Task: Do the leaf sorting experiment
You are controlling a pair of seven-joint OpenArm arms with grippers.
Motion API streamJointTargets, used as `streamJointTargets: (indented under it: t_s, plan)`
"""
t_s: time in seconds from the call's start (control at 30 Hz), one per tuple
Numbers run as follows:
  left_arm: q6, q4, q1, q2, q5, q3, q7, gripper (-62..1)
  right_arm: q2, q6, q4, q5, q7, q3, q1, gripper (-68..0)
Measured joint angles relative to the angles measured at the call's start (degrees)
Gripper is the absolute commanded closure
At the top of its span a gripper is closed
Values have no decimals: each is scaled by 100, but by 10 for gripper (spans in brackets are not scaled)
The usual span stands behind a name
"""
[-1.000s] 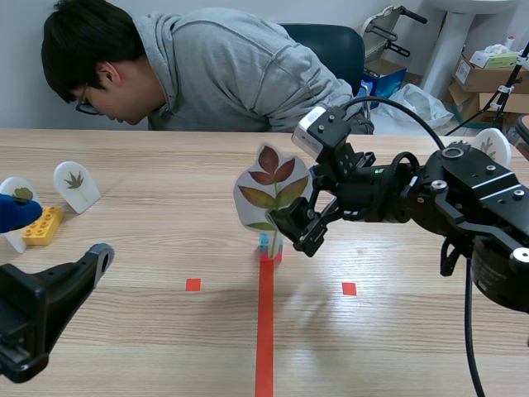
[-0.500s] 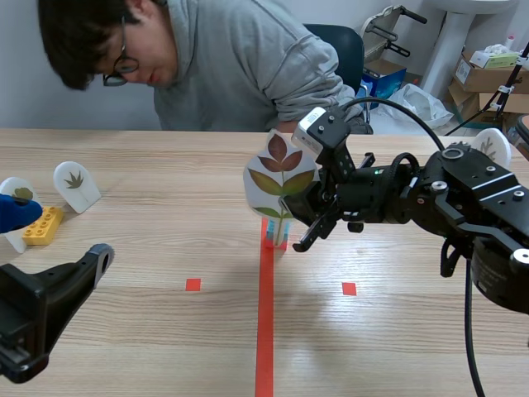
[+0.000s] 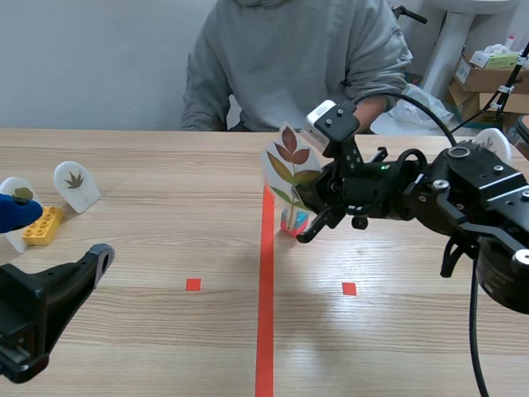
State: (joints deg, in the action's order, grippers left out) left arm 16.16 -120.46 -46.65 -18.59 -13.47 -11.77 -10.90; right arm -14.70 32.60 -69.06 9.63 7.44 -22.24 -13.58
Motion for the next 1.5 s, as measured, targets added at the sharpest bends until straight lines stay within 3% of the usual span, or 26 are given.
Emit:
streamJointTargets:
  t_s: [0.17, 0.3, 0.5, 0.7, 0.83, 1.13, 1.3, 1.5]
  plan:
    - [4, 0, 0, 0, 0, 0, -2, -497, -232, -192, -1241, 101, 319, 498, 745, -17]
    - [7, 0, 0, 0, 0, 0, -2, -497, -330, -299, -1954, 503, 636, 1049, 1425, -18]
    - [13, 0, 0, 0, 0, 0, -2, -497, -341, -297, -2057, 691, 708, 2079, 2271, -17]
    - [13, 0, 0, 0, 0, 0, -2, -497, -341, -302, -1978, 686, 699, 3032, 2490, -17]
    - [13, 0, 0, 0, 0, 0, -2, -497, -365, -302, -1672, 621, 562, 3429, 2328, -17]
    - [15, 0, 0, 0, 0, 0, -4, -497, -645, -317, 264, 579, 177, 3412, 1200, -17]
    - [13, 0, 0, 0, 0, 0, -7, -497, -675, -608, 769, 363, -4, 3412, 778, -17]
    - [15, 0, 0, 0, 0, 0, -26, -497, -675, -979, 907, 13, -160, 3412, 664, -17]
